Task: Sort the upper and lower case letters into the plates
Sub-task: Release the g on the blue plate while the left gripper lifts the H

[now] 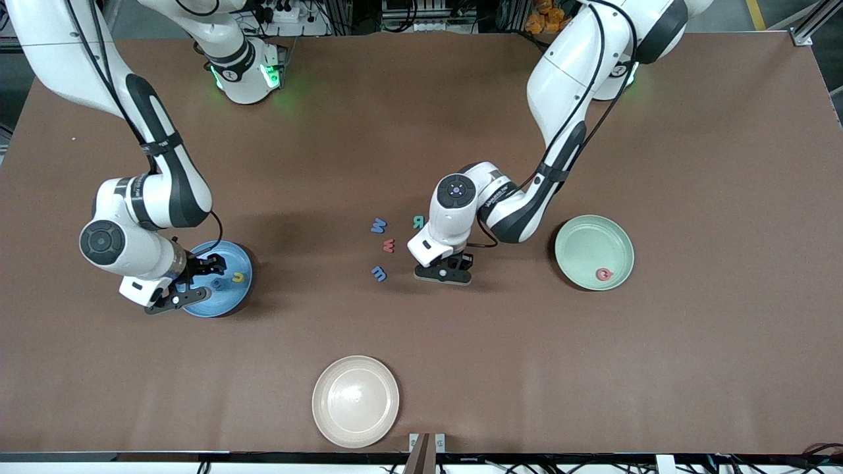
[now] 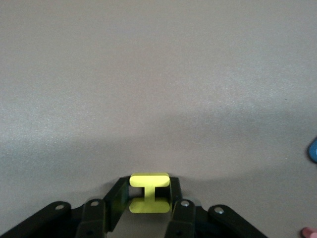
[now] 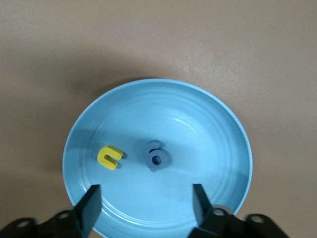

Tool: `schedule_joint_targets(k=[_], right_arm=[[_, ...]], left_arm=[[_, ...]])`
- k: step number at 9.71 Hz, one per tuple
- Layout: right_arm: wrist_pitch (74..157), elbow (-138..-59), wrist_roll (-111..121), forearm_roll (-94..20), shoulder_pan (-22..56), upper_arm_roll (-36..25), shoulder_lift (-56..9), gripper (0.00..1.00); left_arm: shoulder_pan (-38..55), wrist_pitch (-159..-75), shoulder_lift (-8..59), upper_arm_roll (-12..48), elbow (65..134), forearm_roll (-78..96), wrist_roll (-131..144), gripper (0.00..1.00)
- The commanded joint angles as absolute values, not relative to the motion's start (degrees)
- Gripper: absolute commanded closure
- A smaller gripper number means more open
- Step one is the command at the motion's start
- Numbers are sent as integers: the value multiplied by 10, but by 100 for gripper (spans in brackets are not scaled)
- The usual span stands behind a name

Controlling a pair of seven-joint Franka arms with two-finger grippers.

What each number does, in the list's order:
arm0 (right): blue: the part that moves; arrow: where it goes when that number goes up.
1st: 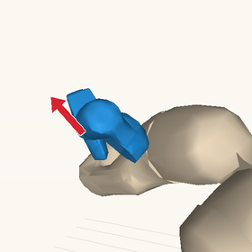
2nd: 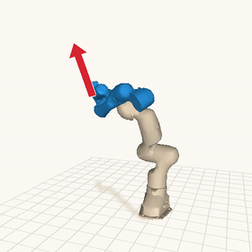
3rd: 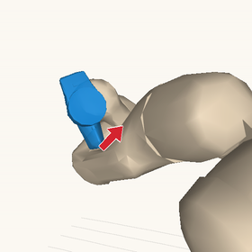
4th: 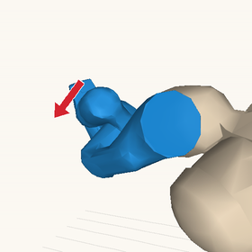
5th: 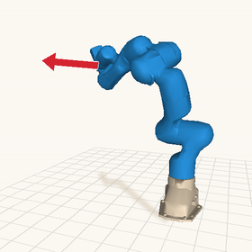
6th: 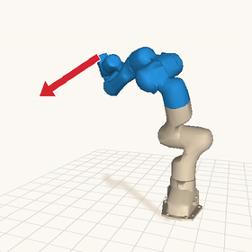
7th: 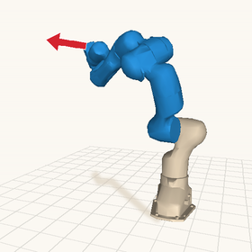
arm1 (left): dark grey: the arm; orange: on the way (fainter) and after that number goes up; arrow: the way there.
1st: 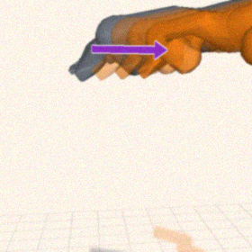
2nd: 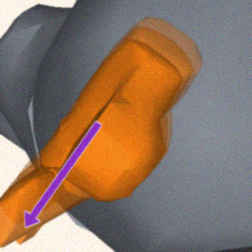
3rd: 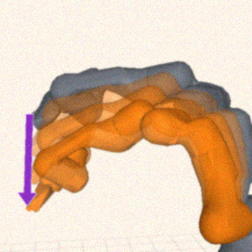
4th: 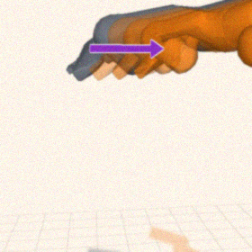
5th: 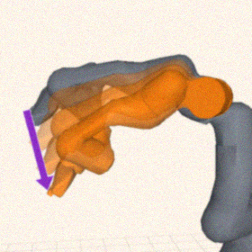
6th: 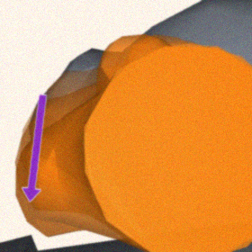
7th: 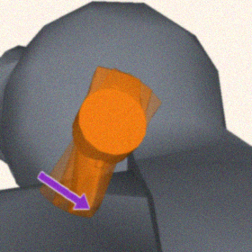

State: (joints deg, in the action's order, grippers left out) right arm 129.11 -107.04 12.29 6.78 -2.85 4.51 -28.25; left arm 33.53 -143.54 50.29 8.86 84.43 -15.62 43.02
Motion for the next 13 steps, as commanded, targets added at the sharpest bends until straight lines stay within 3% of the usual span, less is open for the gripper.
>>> schedule_joint_targets(k=[1,3,6,8,13], right_arm=[[1278,-1071,127,73,-33,54,-274,0],[1279,-1060,128,69,-16,58,-277,0],[1282,-1009,135,67,59,57,-299,0],[1285,-1002,96,55,100,57,-308,0],[1287,-957,-280,47,230,57,-357,0]], left_arm=[[338,-1439,508,86,841,-174,444,74],[332,-1438,503,86,841,-171,443,84],[319,-1427,489,87,845,-171,439,85],[307,-1367,472,91,844,-170,404,85],[218,-1277,417,117,883,-167,270,84]])
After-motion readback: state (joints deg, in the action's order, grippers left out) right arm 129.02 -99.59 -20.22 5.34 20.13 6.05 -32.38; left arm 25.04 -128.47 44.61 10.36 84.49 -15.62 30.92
